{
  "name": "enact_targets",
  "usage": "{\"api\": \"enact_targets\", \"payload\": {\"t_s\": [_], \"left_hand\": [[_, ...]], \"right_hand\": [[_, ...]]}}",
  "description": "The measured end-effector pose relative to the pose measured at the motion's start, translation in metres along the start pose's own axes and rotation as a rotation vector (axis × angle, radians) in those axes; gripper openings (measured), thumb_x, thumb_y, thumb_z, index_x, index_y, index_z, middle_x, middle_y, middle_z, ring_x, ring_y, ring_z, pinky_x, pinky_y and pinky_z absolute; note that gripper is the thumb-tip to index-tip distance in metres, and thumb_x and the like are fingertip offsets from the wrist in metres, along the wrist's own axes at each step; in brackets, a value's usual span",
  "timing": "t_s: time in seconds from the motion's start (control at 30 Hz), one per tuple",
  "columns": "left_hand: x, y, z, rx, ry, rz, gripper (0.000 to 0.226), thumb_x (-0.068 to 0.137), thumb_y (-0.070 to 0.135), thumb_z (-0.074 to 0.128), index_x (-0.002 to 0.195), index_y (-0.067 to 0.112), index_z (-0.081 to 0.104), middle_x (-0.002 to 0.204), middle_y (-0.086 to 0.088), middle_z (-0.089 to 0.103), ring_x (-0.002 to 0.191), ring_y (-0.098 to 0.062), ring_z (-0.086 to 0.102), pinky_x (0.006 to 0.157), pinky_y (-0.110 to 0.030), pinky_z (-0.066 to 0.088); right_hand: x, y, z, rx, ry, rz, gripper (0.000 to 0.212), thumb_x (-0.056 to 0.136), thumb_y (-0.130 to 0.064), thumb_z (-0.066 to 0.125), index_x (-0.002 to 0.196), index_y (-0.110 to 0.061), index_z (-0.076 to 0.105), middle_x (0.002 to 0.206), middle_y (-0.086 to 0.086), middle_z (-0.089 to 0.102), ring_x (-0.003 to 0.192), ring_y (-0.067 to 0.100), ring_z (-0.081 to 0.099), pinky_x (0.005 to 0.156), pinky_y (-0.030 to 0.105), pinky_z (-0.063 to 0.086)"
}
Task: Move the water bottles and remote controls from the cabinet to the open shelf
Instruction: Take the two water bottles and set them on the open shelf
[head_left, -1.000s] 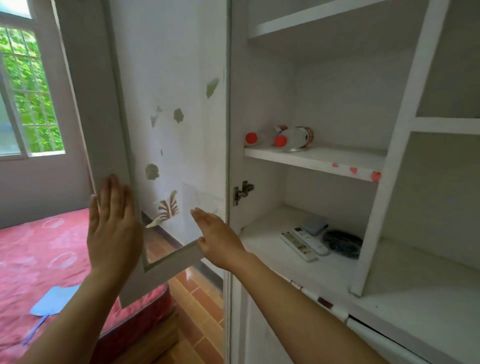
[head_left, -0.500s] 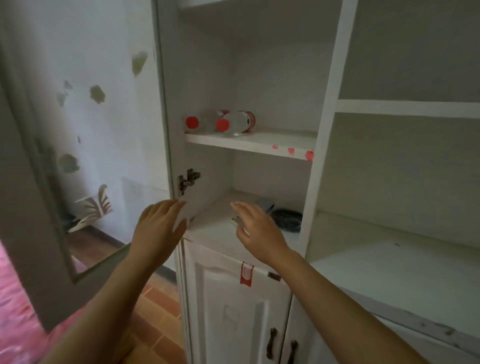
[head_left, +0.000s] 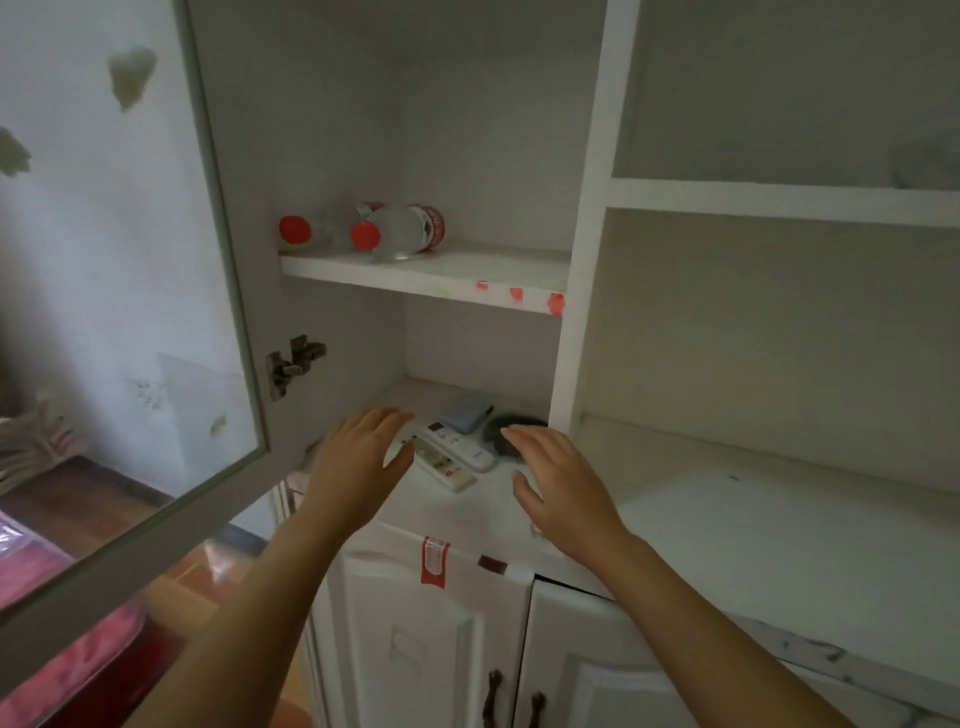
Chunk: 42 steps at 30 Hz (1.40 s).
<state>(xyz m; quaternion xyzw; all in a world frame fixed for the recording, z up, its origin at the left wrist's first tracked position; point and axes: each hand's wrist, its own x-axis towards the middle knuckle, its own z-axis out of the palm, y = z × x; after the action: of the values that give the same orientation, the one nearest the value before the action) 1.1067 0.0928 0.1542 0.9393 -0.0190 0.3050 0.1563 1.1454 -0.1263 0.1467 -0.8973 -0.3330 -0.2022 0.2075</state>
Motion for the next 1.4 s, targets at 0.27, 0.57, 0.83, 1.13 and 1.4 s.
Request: {"api": "enact_targets", "payload": {"t_s": [0.27, 0.57, 0.83, 1.13, 1.4], "left_hand": [[0.038, -0.014, -0.026, 0.074, 0.171, 0.049, 0.035, 0.088, 0.027, 0.052, 0.118, 0.011, 0.056, 0.119, -0.011, 0.062, 0.108, -0.030, 0.057, 0.092, -0.042, 0.044], [0.085, -0.047, -0.065, 0.024, 0.222, 0.117, 0.036, 0.087, 0.025, 0.055, 0.121, 0.013, 0.054, 0.124, -0.010, 0.058, 0.112, -0.028, 0.054, 0.097, -0.042, 0.041], [0.136, -0.072, -0.088, -0.058, 0.315, 0.195, 0.035, 0.086, 0.023, 0.056, 0.119, 0.011, 0.054, 0.121, -0.011, 0.058, 0.114, -0.028, 0.050, 0.099, -0.040, 0.038], [0.184, -0.092, -0.088, -0.003, 0.338, 0.029, 0.037, 0.085, 0.014, 0.052, 0.122, 0.007, 0.051, 0.129, -0.018, 0.052, 0.117, -0.034, 0.047, 0.100, -0.045, 0.037], [0.213, -0.090, -0.078, 0.056, 0.244, -0.038, 0.043, 0.087, 0.012, 0.047, 0.129, 0.010, 0.043, 0.138, -0.016, 0.042, 0.125, -0.033, 0.038, 0.102, -0.043, 0.035]], "right_hand": [[0.047, -0.026, -0.026, 0.037, 0.113, -0.146, 0.049, 0.090, -0.032, 0.031, 0.134, -0.012, 0.039, 0.137, 0.006, 0.047, 0.129, 0.020, 0.037, 0.106, 0.025, 0.023], [0.108, -0.070, -0.038, -0.026, 0.286, -0.143, 0.045, 0.090, -0.025, 0.037, 0.131, -0.008, 0.043, 0.134, 0.012, 0.050, 0.128, 0.023, 0.037, 0.108, 0.027, 0.021], [0.168, -0.098, -0.053, -0.099, 0.382, -0.073, 0.045, 0.088, -0.023, 0.040, 0.129, -0.004, 0.044, 0.130, 0.016, 0.052, 0.123, 0.031, 0.043, 0.102, 0.034, 0.031], [0.223, -0.079, -0.068, -0.210, 0.225, -0.016, 0.046, 0.091, -0.018, 0.049, 0.134, -0.012, 0.036, 0.139, 0.009, 0.044, 0.128, 0.025, 0.034, 0.103, 0.033, 0.030], [0.270, -0.071, -0.057, -0.157, 0.051, -0.015, 0.056, 0.086, -0.013, 0.053, 0.137, -0.021, 0.033, 0.138, 0.009, 0.044, 0.125, 0.028, 0.038, 0.102, 0.041, 0.037]]}}
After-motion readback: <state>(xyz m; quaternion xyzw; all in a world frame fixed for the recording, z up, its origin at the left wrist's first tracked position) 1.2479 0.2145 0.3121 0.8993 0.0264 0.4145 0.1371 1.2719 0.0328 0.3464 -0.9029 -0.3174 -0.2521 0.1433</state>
